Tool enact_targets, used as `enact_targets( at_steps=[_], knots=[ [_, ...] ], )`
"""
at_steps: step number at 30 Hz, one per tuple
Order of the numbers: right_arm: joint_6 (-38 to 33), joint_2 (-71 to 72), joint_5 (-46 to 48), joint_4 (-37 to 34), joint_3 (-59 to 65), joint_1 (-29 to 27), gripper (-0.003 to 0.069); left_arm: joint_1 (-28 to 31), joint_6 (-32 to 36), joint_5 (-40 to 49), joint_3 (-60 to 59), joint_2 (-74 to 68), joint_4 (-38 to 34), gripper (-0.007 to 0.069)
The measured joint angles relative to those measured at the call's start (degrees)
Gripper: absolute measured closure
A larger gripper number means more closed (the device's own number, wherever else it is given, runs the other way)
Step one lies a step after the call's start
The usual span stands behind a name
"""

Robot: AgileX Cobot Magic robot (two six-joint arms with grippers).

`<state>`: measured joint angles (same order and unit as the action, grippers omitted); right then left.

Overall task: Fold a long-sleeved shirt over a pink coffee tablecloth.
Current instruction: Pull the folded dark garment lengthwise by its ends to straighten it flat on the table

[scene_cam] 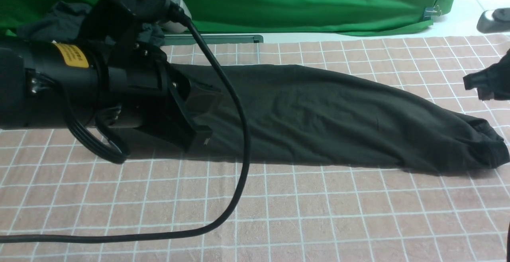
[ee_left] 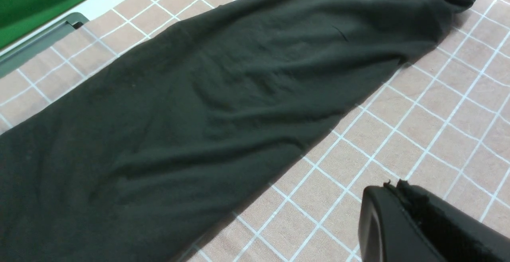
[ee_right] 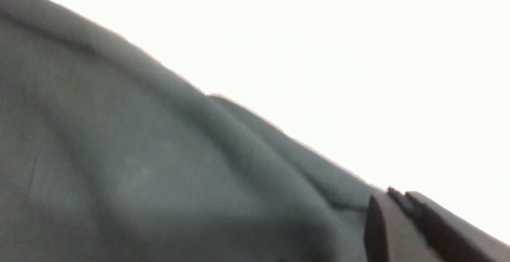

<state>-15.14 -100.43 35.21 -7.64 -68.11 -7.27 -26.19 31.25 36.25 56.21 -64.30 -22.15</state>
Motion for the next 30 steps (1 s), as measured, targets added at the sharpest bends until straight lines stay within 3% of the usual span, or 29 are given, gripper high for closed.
enact_targets(
  at_steps=[1,5,6,7,10,15,21,25,30],
  knots=[
    [0.05,-0.36,1.46,-0.22,0.00,0.00,0.0599,0.00,0.00,0.00,0.00,0.00,0.00,0.0609],
    [0.05,-2.62,3.89,-0.46,0.61,0.00,0.0363,0.00,0.00,0.00,0.00,0.00,0.00,0.0609],
    [0.05,-2.78,3.89,-0.46,0.61,0.00,0.0349,0.00,0.00,0.00,0.00,0.00,0.00,0.0609],
    [-0.05,-4.16,3.36,-0.46,0.61,0.00,0.0239,0.00,0.00,0.00,0.00,0.00,0.00,0.0609],
    [-0.05,-6.11,2.39,-1.25,0.61,0.00,0.0179,0.00,0.00,0.00,0.00,0.00,0.00,0.0609],
    [-0.50,-8.69,1.19,-3.08,0.61,0.00,0.0256,0.00,0.00,0.00,0.00,0.00,0.00,0.0609],
    [-1.88,-9.25,0.82,-3.55,0.61,0.00,0.0403,0.00,0.00,0.00,0.00,0.00,0.00,0.0609],
    [-3.42,-9.25,1.62,-3.91,0.61,0.00,0.0578,0.00,0.00,0.00,0.00,0.00,0.00,0.0609],
    [-4.16,-9.02,2.13,-4.02,0.61,0.00,0.0620,0.00,0.00,0.00,0.00,0.00,0.00,0.0609]
  ],
)
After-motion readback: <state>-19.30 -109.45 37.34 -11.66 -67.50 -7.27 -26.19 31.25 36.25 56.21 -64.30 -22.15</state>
